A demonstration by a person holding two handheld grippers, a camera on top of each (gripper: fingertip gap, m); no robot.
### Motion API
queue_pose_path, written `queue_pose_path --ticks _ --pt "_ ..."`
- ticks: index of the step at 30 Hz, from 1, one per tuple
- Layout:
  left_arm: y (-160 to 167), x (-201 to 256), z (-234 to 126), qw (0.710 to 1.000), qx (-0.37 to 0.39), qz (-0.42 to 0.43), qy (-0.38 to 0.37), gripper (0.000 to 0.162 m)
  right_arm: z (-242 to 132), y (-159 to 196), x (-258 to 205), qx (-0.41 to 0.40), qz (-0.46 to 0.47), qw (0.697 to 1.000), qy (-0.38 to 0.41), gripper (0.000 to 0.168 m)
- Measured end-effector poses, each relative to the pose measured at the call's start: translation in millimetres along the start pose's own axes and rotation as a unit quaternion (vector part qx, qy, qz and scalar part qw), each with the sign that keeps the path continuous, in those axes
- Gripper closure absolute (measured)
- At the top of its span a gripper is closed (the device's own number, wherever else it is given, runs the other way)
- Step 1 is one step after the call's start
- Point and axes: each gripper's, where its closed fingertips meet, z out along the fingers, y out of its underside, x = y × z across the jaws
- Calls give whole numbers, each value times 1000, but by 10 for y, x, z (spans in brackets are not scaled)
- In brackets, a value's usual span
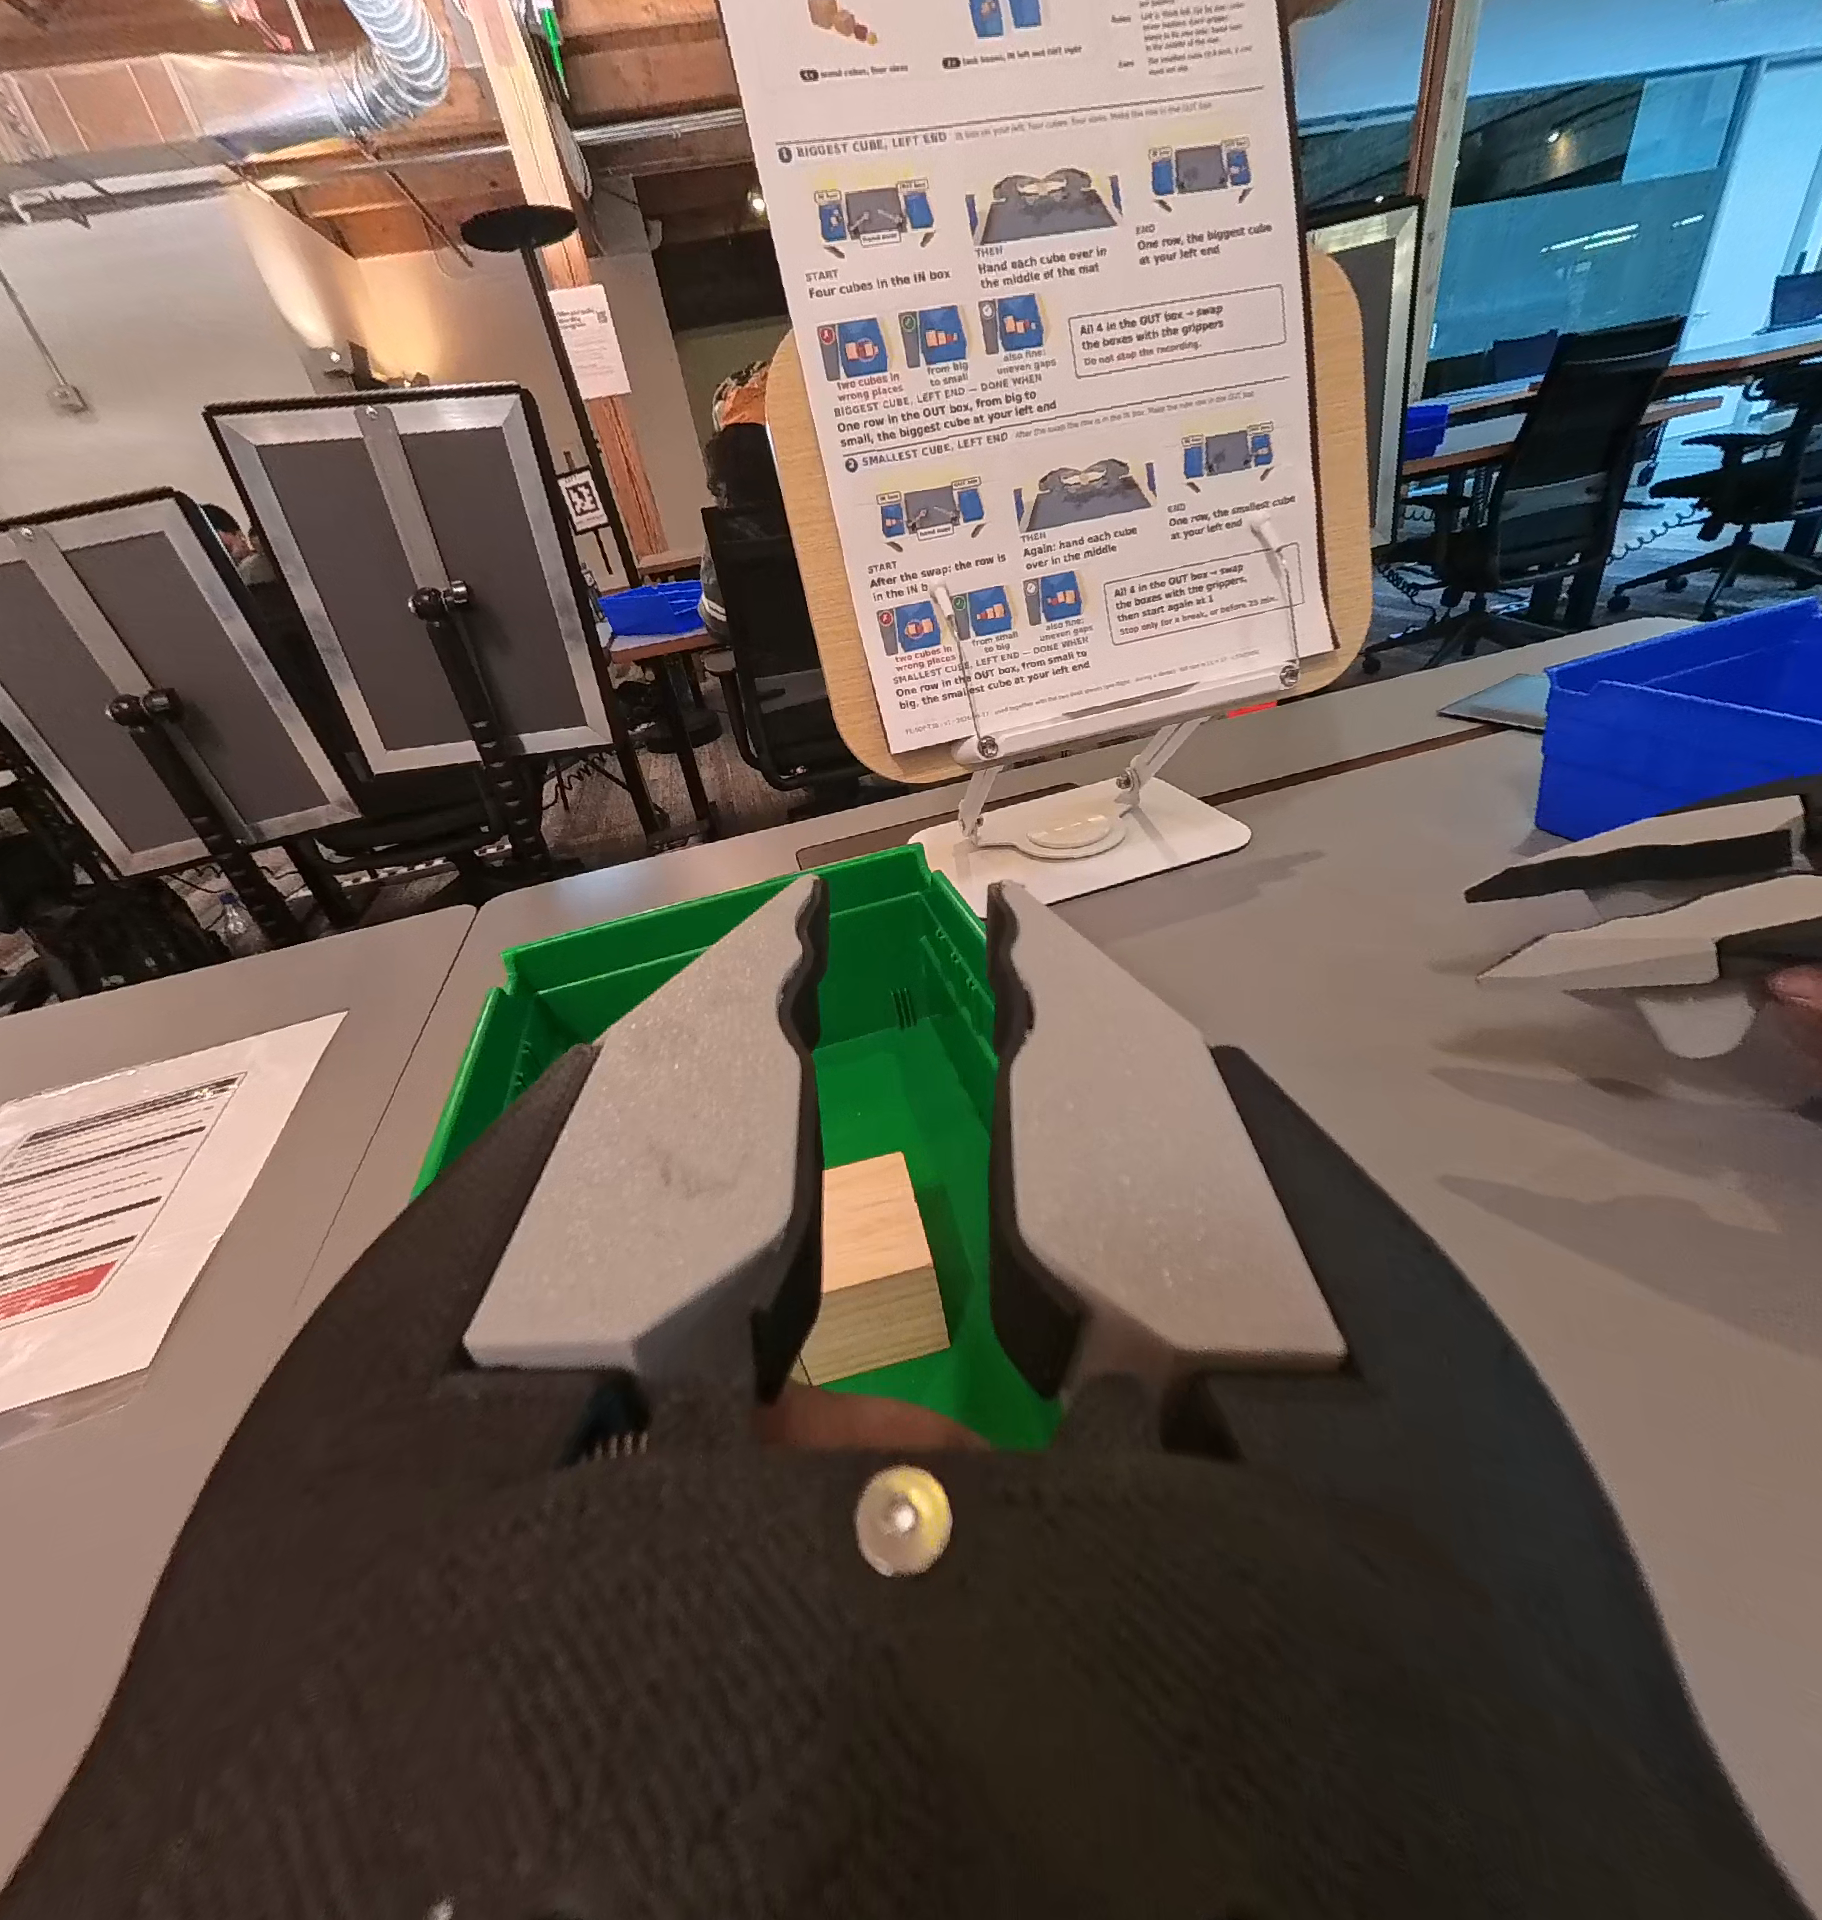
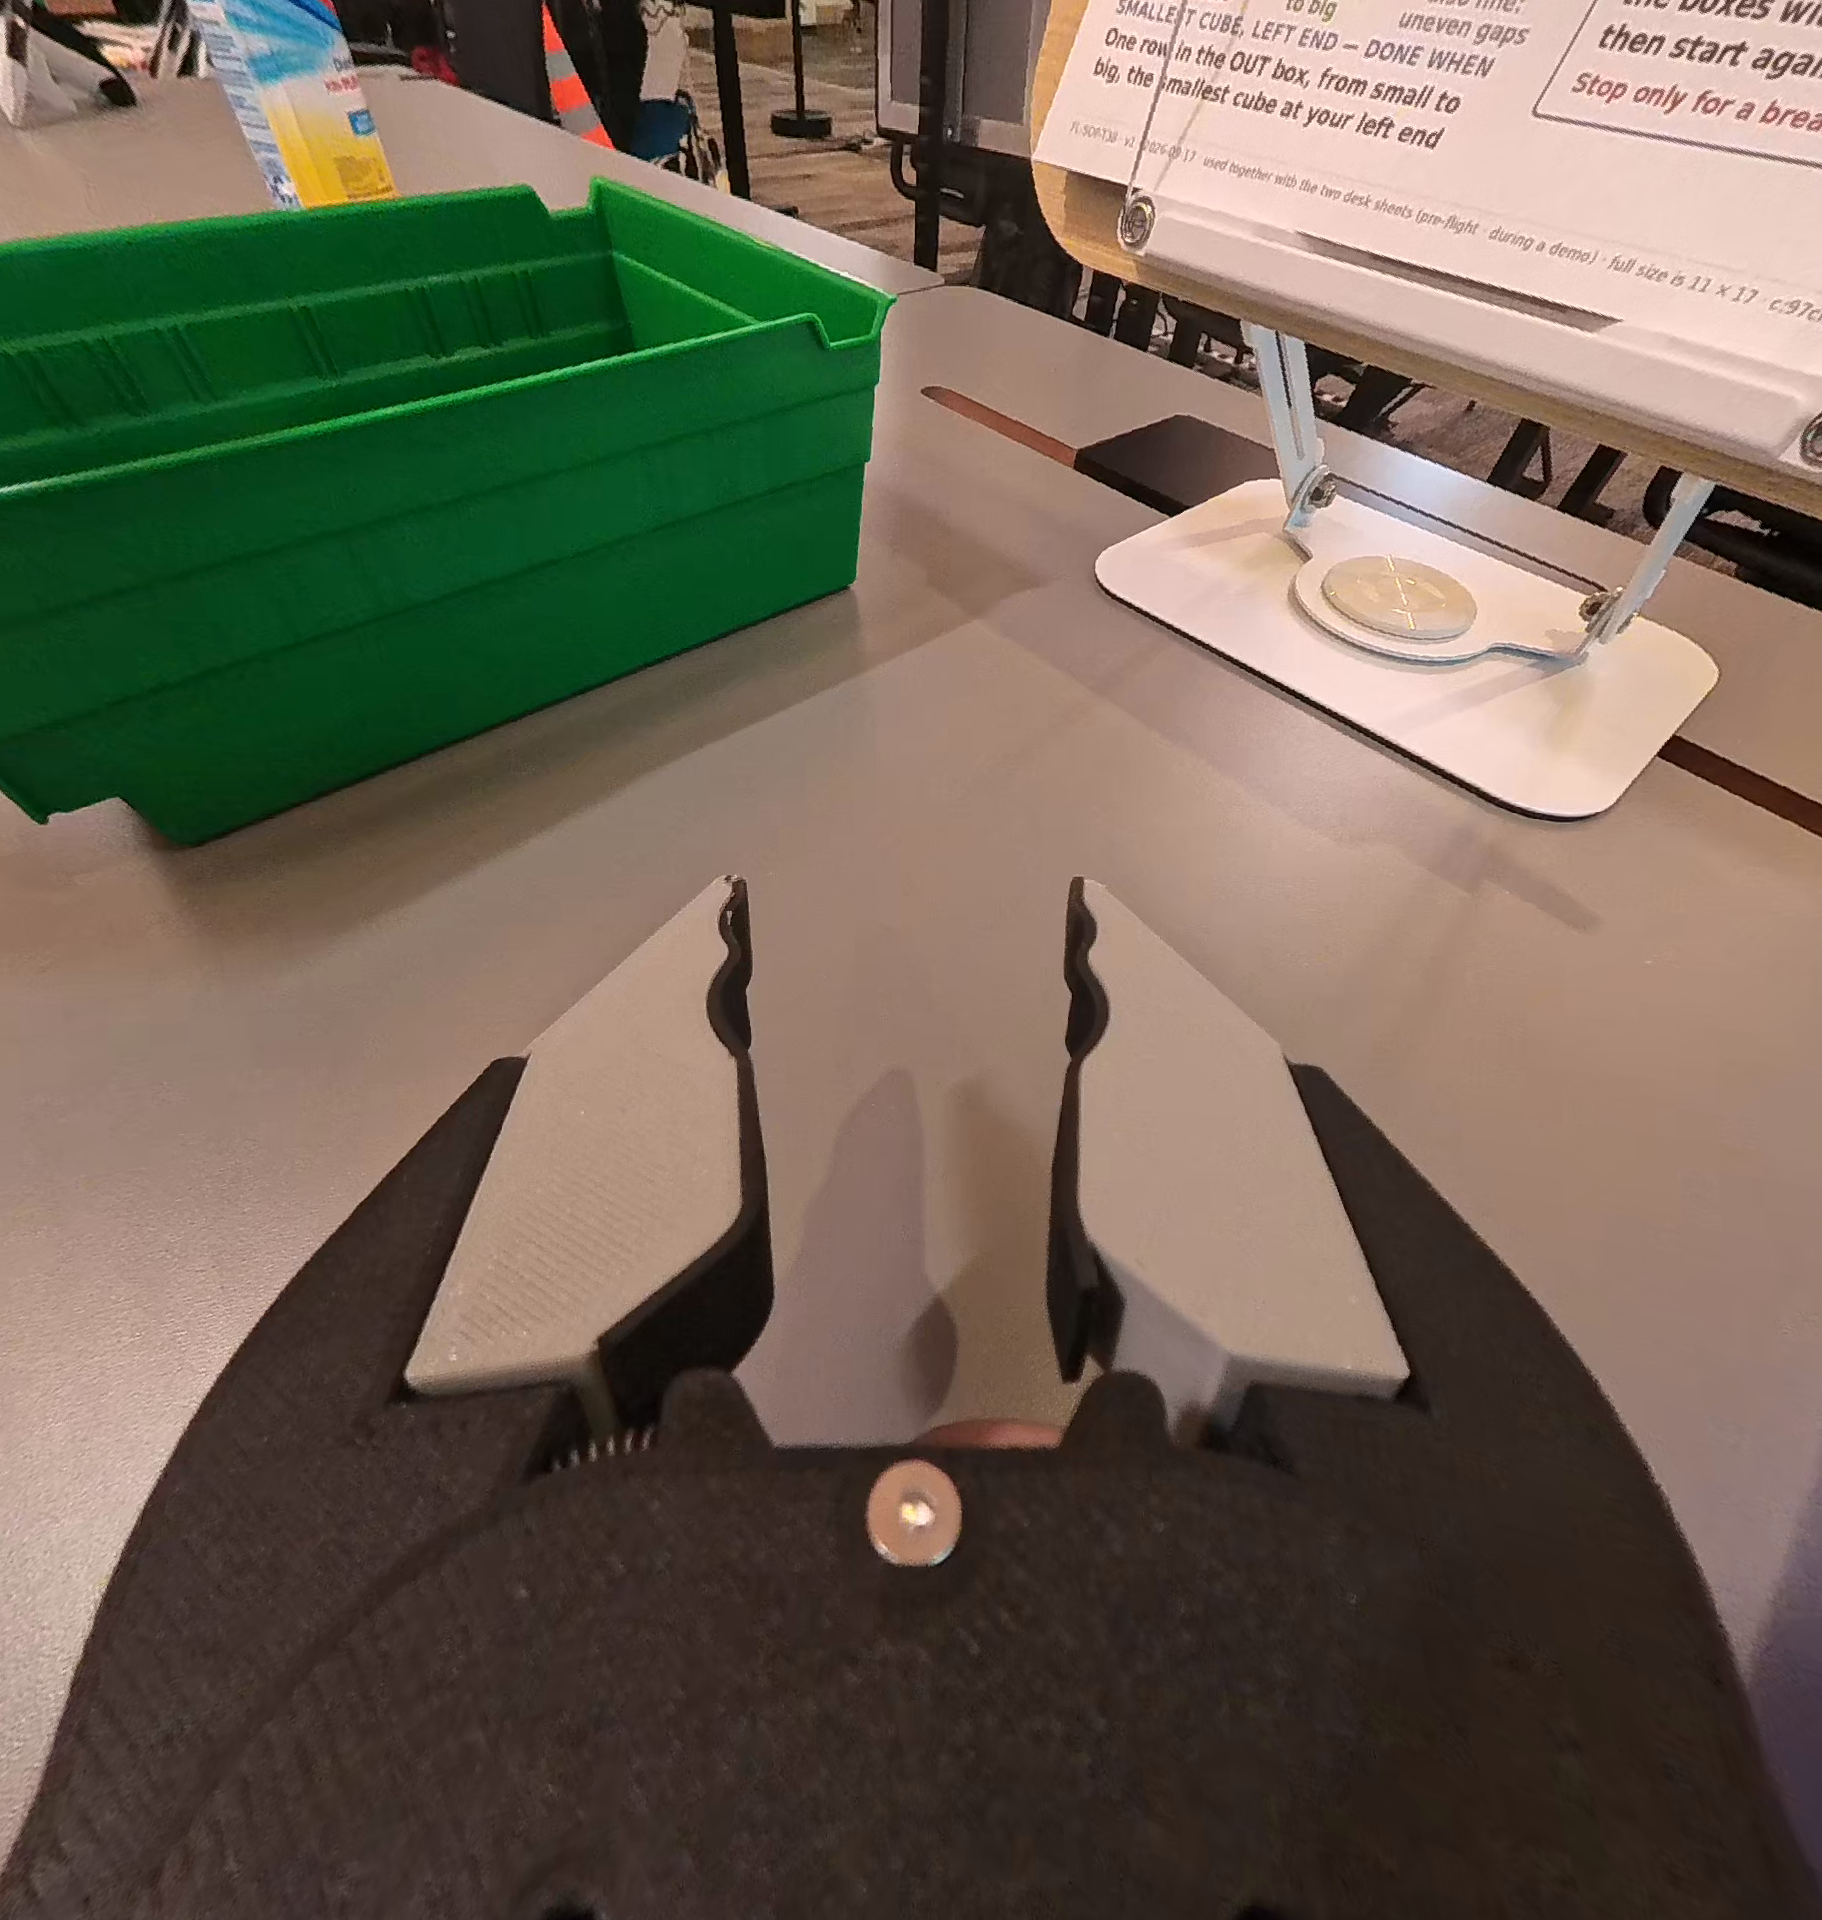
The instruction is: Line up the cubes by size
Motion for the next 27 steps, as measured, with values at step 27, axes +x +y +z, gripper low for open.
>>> queue_pose_path --ticks 27 --pt "401 241 454 915 -186 225 277 111 -20 -30 -1 4 -1 1000 1 109"
